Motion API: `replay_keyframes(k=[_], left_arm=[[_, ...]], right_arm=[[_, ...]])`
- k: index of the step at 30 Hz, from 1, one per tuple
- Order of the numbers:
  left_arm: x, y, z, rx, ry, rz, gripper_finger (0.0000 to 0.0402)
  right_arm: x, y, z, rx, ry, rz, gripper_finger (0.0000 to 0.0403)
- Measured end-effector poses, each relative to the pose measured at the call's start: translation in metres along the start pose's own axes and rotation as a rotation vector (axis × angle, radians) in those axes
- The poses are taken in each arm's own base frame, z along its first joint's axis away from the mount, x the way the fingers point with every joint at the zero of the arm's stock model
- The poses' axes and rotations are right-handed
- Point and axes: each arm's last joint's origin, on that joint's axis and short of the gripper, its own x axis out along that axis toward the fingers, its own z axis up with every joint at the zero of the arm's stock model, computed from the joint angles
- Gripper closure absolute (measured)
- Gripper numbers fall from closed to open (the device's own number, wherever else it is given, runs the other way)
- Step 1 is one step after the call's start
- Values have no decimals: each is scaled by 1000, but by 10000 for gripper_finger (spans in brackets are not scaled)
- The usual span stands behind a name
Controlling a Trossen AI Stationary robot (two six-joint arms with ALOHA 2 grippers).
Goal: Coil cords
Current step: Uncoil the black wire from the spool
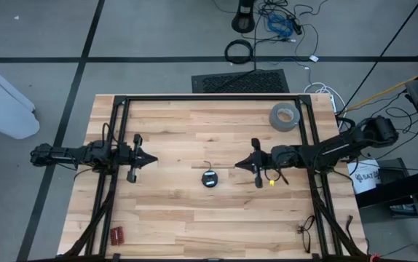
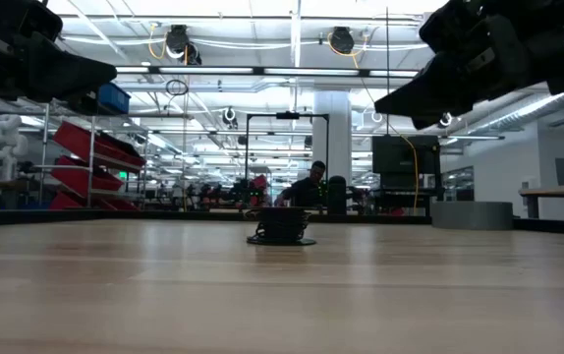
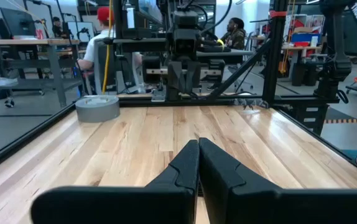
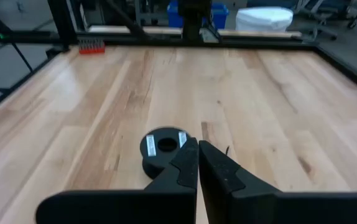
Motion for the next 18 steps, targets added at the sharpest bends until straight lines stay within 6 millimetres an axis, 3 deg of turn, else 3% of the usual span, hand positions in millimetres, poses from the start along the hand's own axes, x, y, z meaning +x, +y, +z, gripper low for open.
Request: replay_keyframes(k=[10,13,18], left_arm=[[0,1,1,-27,-7,31,381],[0,1,1,-194,-11,34,381],[0,1,3,-209,-36,45,381]], right_arm=[[42,23,-3,-136,88,64,398],[55,35,-3,-258,99,82,383],[70,54,-3,-446,154,9,335]])
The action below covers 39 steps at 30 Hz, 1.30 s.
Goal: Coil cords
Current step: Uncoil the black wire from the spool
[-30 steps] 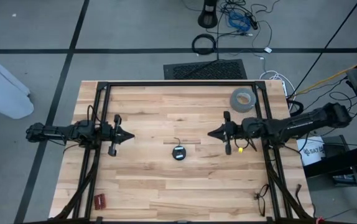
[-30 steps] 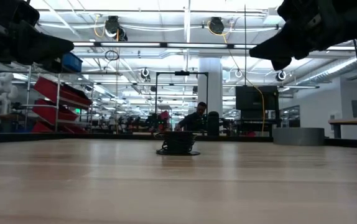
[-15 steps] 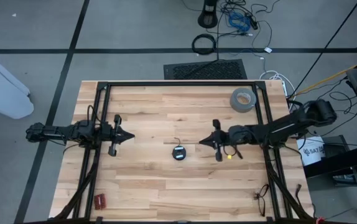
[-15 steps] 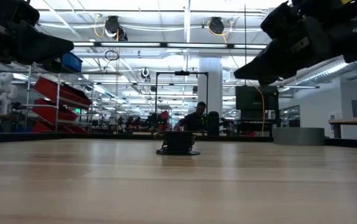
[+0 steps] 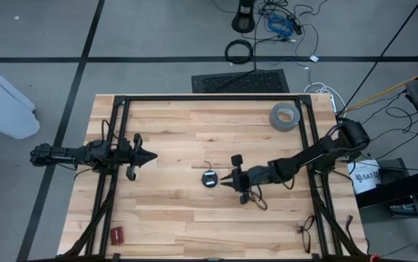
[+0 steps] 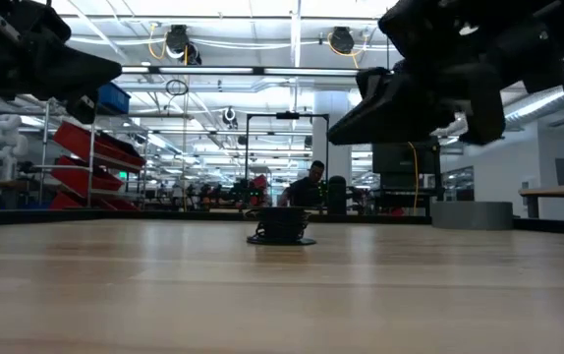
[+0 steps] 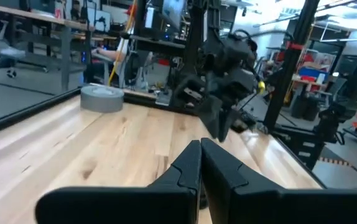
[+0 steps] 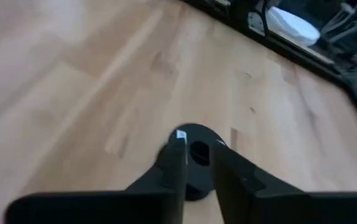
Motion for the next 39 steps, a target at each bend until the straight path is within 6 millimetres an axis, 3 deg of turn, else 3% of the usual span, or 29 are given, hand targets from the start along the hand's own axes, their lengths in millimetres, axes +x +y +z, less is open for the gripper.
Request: replay_keyframes(k=[8,13,33,39], left_arm=[[1,-2,5,22,-47,-38,381],[2,-4,10,49,-96,-62,381],[15,-5,9,46,-79,-32,381],[20,-5,8,47,-74,-31,381]], right_arm=[[21,15,-6,-191,117,-47,249],[30,19,-14,-247,173,-77,220],[33,20,-19,-415,224,-125,213],[50,25,-17,-483,239,-112,213]])
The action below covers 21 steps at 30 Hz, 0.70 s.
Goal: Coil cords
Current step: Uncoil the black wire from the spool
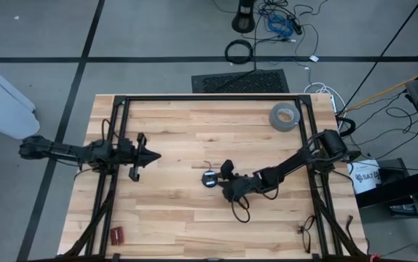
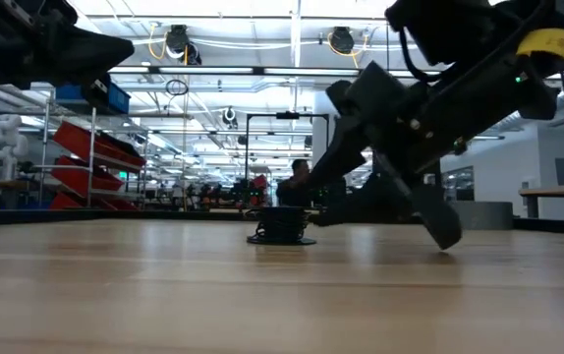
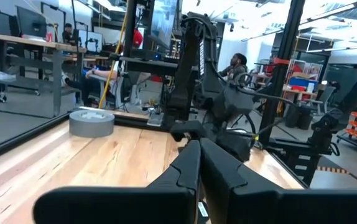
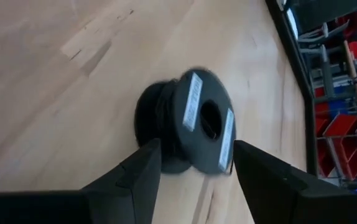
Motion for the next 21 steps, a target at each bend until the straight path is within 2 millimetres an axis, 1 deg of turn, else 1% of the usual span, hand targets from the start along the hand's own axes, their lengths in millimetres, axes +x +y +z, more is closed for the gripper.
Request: replay_keyframes(k=[3,6,11,21], left_arm=[[2,0,-3,2,24,4,381],[3,1,-5,4,44,6,381],[4,1,-7,5,62,9,381],[4,1,-7,4,62,9,381]], right_arm=[[8,-1,9,-39,22,-23,213],[12,-2,14,-79,62,-5,213],[13,-1,13,-82,129,19,224],[13,-1,12,-83,138,19,266]])
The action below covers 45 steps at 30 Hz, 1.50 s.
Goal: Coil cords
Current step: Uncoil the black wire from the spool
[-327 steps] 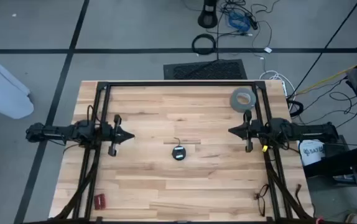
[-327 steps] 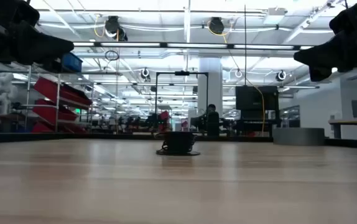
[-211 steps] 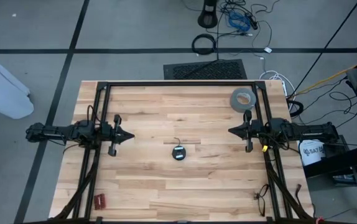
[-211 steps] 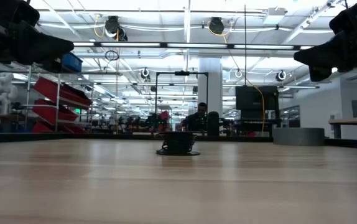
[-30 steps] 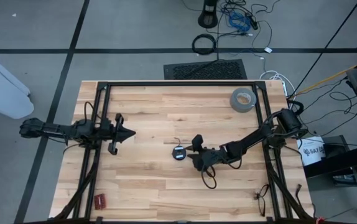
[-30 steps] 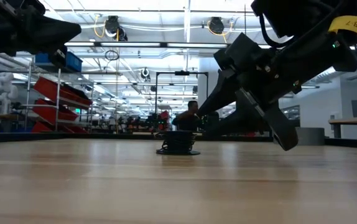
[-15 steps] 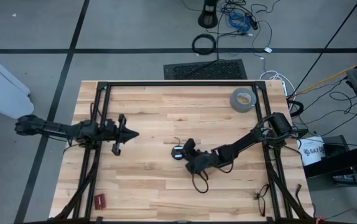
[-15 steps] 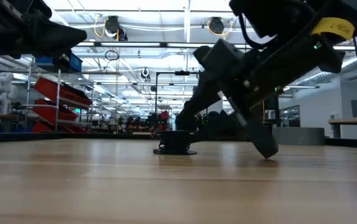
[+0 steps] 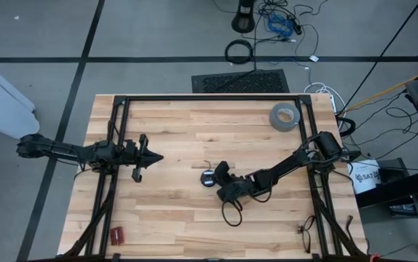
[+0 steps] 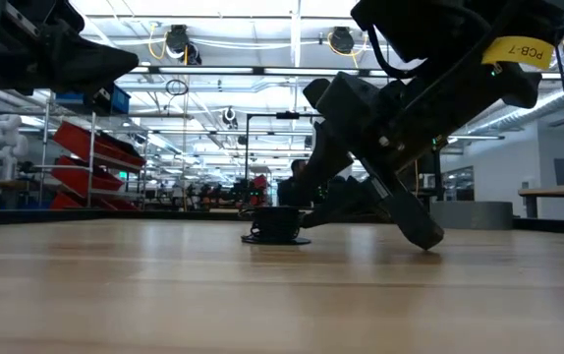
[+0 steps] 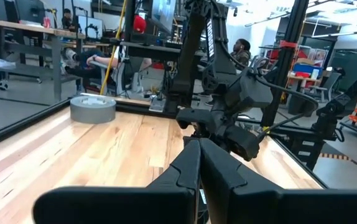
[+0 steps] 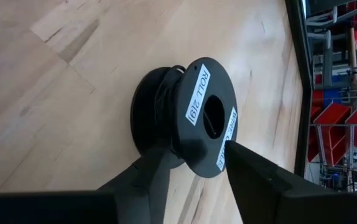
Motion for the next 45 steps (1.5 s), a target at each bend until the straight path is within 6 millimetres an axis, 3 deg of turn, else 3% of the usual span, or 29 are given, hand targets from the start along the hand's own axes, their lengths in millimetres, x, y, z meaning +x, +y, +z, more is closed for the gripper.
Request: replay_keyframes(k=[24,34,39,45], left_arm=[[0,0,0,-7,2,-14,381],[0,-9,2,22,-17,-160,381],[2,-14,3,66,-32,-190,381],[11,-23,8,148,-7,-197,381]], right_arm=[[-2,2,5,-26,-25,-24,395],[-12,-10,37,60,-91,-73,403],[-13,-17,43,131,-99,-76,403],[-30,-40,47,305,-134,-69,403]])
